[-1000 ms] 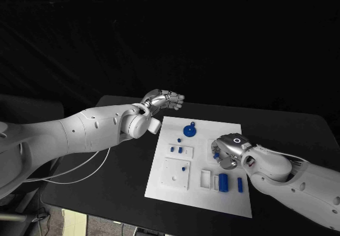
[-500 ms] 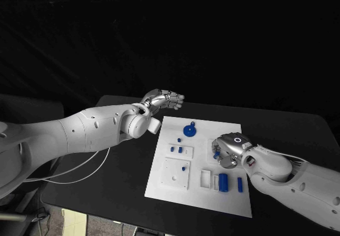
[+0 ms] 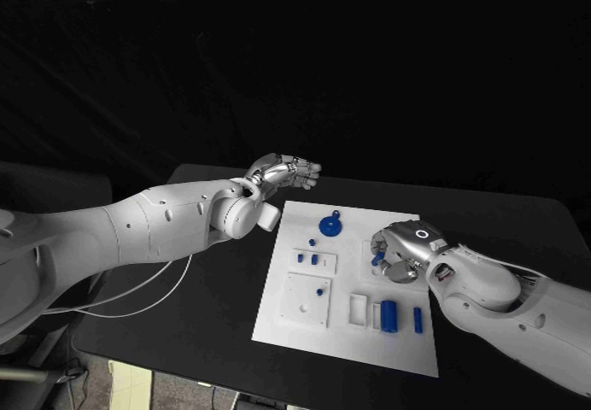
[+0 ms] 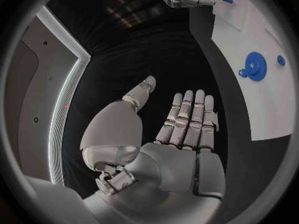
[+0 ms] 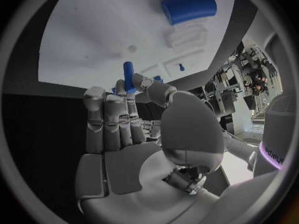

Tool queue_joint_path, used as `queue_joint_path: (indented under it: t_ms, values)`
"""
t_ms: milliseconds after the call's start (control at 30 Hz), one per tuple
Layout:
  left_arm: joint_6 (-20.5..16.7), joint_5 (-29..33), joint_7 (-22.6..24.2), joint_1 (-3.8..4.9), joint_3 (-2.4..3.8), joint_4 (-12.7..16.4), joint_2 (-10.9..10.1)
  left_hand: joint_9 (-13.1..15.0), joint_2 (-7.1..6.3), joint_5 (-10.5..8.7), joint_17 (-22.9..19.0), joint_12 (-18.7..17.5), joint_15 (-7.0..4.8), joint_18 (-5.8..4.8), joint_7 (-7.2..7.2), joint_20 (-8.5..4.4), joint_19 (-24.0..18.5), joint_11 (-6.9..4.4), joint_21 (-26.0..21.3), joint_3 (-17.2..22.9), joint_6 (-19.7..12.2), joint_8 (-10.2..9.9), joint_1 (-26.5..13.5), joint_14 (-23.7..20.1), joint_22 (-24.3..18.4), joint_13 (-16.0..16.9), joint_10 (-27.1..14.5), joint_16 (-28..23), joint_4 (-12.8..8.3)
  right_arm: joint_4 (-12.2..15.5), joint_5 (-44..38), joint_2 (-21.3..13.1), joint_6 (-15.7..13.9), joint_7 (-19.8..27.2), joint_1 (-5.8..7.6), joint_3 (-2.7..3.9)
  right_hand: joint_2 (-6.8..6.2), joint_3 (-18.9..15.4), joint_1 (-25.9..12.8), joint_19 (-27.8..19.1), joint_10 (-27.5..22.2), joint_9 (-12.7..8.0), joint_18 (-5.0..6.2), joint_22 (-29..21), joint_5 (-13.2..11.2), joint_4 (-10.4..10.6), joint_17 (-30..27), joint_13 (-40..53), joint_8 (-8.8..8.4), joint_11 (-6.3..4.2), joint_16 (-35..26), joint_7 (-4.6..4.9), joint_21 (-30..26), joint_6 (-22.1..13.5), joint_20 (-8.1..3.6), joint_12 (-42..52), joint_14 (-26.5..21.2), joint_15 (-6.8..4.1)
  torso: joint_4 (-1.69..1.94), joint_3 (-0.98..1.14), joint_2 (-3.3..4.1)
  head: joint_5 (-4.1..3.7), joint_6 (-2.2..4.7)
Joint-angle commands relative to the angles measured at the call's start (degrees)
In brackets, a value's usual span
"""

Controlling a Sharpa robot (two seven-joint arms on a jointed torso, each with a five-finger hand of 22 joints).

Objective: Assemble the parts on the task board

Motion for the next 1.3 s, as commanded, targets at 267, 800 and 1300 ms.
queue_joint_path:
  t_ms: [267, 800, 1300]
  values:
    - [0.5, 0.4, 0.9, 0.09, 0.06, -0.2, 0.2, -0.1, 0.13, -0.36, 0.1, 0.1, 0.01, 0.88, 0.65, -0.03, 0.3, 0.11, -0.3, -0.4, 0.2, 0.2, -0.1, 0.5, 0.1, -0.1, 0.0, -0.1, -0.1, 5.6, 2.7, -0.7, -1.5, 0.8, 0.05, 1.65, 0.17, 0.1, 0.0, 0.1, 2.4, 0.0, 5.74, 1.1, -0.1, -0.2, 0.0, 0.1, 0.2, -0.59, 0.1, -0.16, 0.4, 0.6, -0.46, 0.2, -0.4, -0.75, -0.12, 0.03, -0.06, 0.21, 0.09]
    - [0.2, 0.6, 1.0, 0.09, 0.06, -0.7, 1.2, -0.1, 0.18, -0.35, 0.2, 0.2, -0.02, 0.9, 0.64, -0.06, 0.4, 0.07, -0.3, -0.4, 0.2, 0.2, 0.0, 0.6, 0.1, -0.1, 0.1, -0.1, -0.1, 5.3, 0.5, 8.8, -0.1, 2.2, -2.71, -0.95, 0.3, 0.2, 0.1, 0.1, 2.4, 0.0, 5.74, 1.1, -0.1, -0.1, 0.0, 0.1, 0.12, -0.59, 0.0, -0.14, 0.4, 0.5, -0.51, 0.2, -0.4, -0.76, 0.1, -0.05, 0.06, 1.59, -0.39]
    - [0.2, 1.0, 1.1, 0.09, 0.07, -0.7, 1.7, -0.1, 0.2, -0.35, 0.2, 0.2, -0.04, 0.9, 0.63, -0.07, 0.4, 0.06, -0.4, -0.4, 0.2, 0.2, 0.0, 0.6, 0.1, -0.1, 0.1, -0.1, -0.1, 2.2, -2.8, 12.7, 2.1, 1.5, -4.45, -4.15, 0.41, 0.4, 0.1, 0.0, 2.2, 0.0, 5.74, 1.0, -0.1, -0.2, 0.0, 0.2, 0.02, -0.55, -0.1, -0.1, 0.4, 0.4, -0.55, 0.1, -0.4, -0.72, 0.0, -0.09, 0.01, 2.64, -1.1]
